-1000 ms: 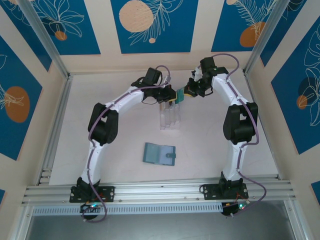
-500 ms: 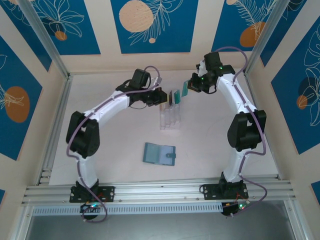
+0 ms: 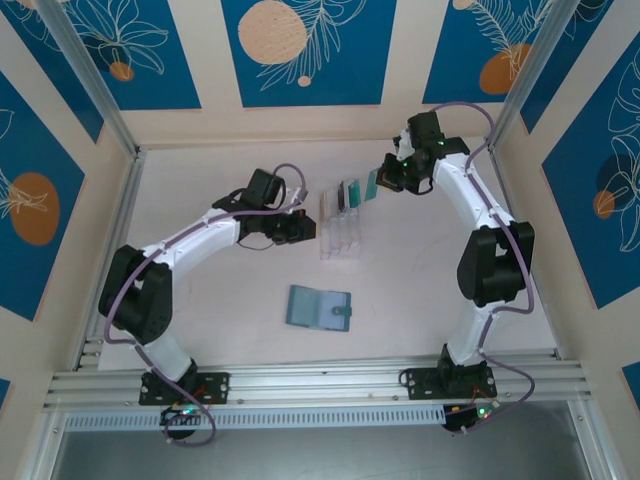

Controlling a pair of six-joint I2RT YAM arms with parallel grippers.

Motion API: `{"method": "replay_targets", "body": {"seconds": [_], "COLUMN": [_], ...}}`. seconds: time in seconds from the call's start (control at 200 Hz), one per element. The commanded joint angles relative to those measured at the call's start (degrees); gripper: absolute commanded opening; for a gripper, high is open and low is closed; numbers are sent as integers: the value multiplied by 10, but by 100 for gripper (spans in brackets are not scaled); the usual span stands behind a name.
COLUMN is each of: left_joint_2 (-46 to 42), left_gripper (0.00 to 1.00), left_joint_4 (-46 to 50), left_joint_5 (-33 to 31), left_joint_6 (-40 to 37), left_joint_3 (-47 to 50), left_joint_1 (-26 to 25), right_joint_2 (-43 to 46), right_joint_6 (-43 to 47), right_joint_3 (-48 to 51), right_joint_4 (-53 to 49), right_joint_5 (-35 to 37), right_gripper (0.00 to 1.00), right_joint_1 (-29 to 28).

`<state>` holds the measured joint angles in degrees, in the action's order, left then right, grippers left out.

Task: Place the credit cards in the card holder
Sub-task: Pick up the credit card from the storage box, then insert the credit card into the card slot.

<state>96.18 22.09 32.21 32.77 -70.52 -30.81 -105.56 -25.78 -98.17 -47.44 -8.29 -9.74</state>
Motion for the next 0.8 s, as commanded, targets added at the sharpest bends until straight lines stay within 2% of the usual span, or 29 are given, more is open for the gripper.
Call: {"method": "replay_targets", "body": {"seconds": [0.0,0.27,0.7,0.795], "left_joint_2": [-15,-22,-12,-2], "left_gripper": [12,15,18,18], "left_joint_4": [36,79,97,90], "left_joint_5": [-23,-66,-114,-118], "left_joint_6": [-34,-69,-81,-74], "left_joint_3": [27,74,121,131], "left_joint_1": [-12,-45,-92,-99], "right_joint_2": [48,116,261,281], "right_joint_6": [-5,-8,-44,-55], "right_joint_3": [21,100,384,431], "right_joint_4": [21,50,173,203], "right_joint_5": [-8,-69,-190,-198], "right_gripper": [0,0,0,0], "right_joint_1": [-4,-19,-106,-124]}}
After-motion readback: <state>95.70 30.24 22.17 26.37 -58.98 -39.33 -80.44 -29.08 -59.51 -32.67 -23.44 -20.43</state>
